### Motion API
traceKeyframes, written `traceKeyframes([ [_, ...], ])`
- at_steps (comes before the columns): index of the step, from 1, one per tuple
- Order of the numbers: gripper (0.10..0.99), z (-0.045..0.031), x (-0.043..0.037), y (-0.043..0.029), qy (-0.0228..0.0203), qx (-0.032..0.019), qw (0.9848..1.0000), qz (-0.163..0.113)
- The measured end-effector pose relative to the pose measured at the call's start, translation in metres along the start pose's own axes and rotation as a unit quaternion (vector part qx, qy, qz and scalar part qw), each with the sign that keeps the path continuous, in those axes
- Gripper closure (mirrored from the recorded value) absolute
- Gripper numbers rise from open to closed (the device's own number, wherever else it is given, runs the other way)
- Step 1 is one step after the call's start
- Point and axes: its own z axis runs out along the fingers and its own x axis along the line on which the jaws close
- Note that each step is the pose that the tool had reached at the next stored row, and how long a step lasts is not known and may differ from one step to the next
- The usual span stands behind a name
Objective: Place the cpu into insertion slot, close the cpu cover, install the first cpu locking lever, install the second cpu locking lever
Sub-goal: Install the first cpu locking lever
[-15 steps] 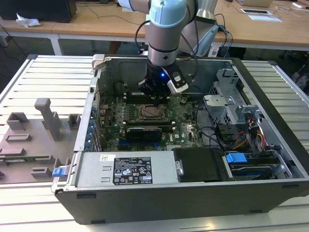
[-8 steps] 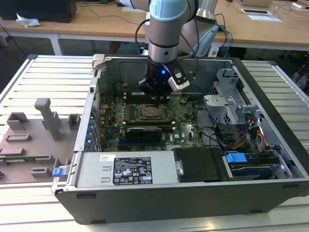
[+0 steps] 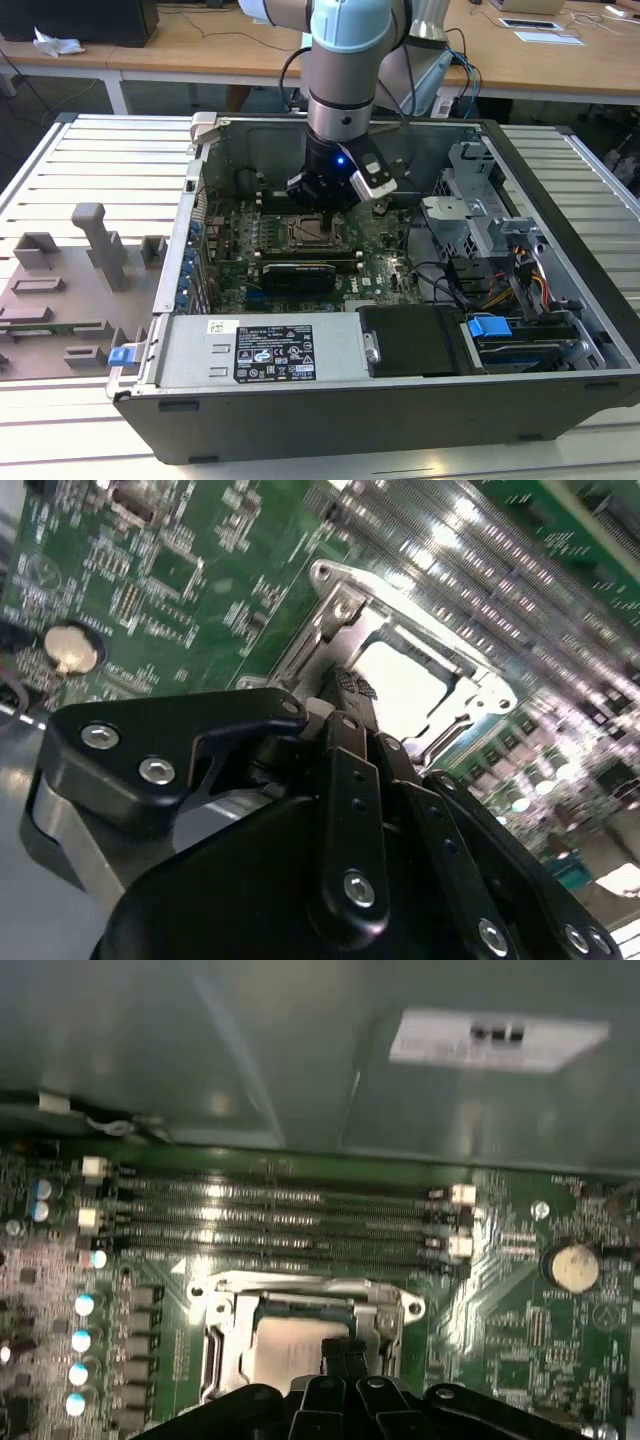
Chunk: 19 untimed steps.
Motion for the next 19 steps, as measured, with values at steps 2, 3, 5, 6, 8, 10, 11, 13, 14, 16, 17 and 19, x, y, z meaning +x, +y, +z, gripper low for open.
traceKeyframes([
  [2,0.98,-0.0017,0.0001,-0.0007,0.0001,0.0004,1.0,0.0],
  [3,0.98,-0.004,0.0001,-0.0006,0.0,0.0004,1.0,0.0],
  [5,0.98,-0.009,0.0,-0.0004,0.0001,0.0005,1.0,0.0],
  [6,0.98,-0.0124,0.0,-0.0003,0.0001,0.0008,1.0,0.0],
  [8,0.98,-0.0196,0.0,0.0,0.0001,0.0009,1.0,0.0],
  [10,0.98,-0.0236,-0.0001,0.0002,0.0001,0.0008,1.0,0.0],
  [11,0.98,-0.0251,-0.0001,0.0002,0.0001,0.0009,1.0,0.0],
  [13,0.98,-0.0277,-0.0001,0.0003,0.0001,0.0009,1.0,0.0],
  [14,0.98,-0.0288,-0.0001,0.0003,0.0,0.0008,1.0,0.0],
  [16,0.98,-0.0315,-0.0001,0.0005,0.0001,0.0008,1.0,0.0],
  [17,0.98,-0.034,-0.0001,0.0006,0.0,0.0008,1.0,0.0],
  [19,0.98,-0.0402,-0.0001,0.0008,0.0001,0.0009,1.0,0.0],
])
